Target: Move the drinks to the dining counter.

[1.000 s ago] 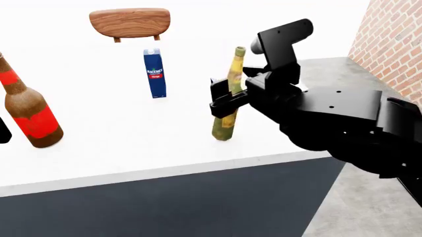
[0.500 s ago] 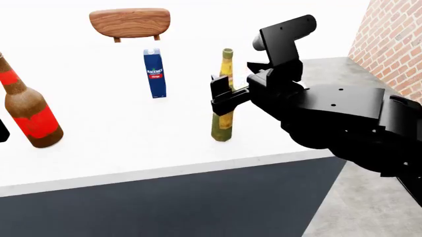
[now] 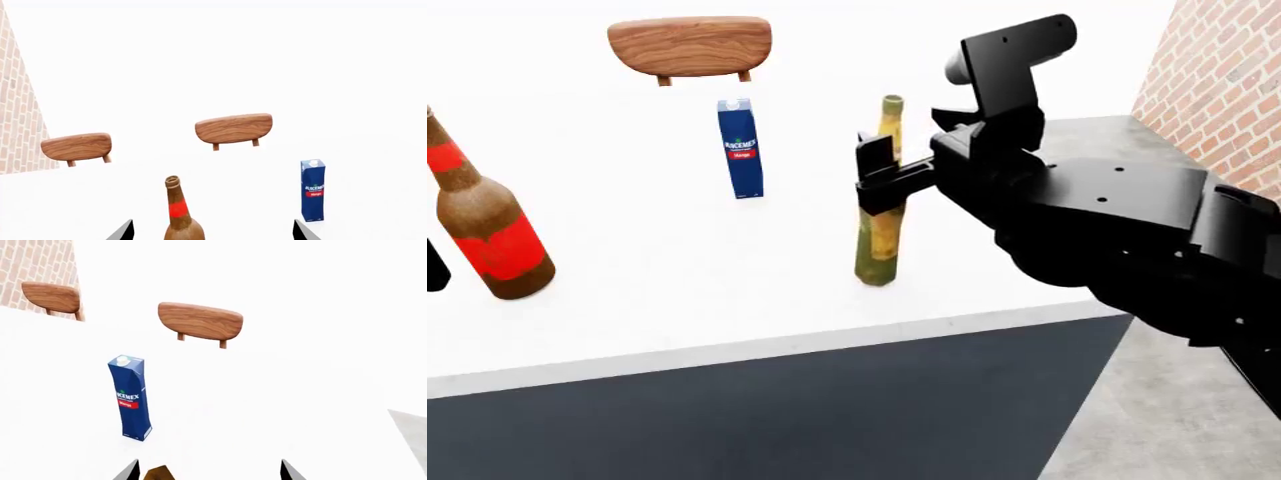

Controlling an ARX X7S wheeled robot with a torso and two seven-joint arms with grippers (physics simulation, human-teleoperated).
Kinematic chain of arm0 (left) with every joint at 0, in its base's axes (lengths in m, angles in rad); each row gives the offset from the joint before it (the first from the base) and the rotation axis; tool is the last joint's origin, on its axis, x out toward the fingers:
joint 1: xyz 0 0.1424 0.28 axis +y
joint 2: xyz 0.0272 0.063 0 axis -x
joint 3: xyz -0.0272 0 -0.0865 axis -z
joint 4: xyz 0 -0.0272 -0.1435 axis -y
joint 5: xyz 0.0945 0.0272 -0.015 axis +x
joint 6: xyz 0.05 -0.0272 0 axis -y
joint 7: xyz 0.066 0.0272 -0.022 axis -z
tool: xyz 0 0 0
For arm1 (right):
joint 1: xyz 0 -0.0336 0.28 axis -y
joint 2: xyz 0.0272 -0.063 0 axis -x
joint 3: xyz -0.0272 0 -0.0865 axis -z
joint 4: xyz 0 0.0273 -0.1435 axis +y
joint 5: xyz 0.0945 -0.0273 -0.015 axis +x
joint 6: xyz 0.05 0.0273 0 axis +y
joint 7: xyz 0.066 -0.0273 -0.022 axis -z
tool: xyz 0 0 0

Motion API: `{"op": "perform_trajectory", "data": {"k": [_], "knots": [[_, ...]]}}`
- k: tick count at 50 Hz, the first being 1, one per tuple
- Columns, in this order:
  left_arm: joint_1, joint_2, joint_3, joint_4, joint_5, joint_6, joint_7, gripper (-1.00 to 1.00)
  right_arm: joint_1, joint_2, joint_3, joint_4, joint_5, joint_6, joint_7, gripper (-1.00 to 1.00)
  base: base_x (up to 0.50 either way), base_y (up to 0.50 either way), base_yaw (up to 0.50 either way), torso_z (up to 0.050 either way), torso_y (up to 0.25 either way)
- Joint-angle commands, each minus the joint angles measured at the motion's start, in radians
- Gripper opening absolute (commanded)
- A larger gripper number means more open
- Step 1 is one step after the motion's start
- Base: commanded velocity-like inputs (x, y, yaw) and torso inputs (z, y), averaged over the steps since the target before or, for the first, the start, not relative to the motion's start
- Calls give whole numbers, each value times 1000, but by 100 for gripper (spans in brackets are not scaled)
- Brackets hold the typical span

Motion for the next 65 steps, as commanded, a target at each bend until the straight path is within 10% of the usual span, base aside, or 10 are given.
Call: {"op": "perform_trajectory", "data": {"k": [1, 65], "knots": [[3, 1, -6, -1, -1, -2, -1, 100, 3, -3, 7, -3, -7, -2, -5, 100, 0, 0, 0, 0, 0], [36, -2, -31, 1, 5, 0, 2, 100, 92, -40, 70, 77, 2, 23, -43, 100, 0, 0, 0, 0, 0]]}}
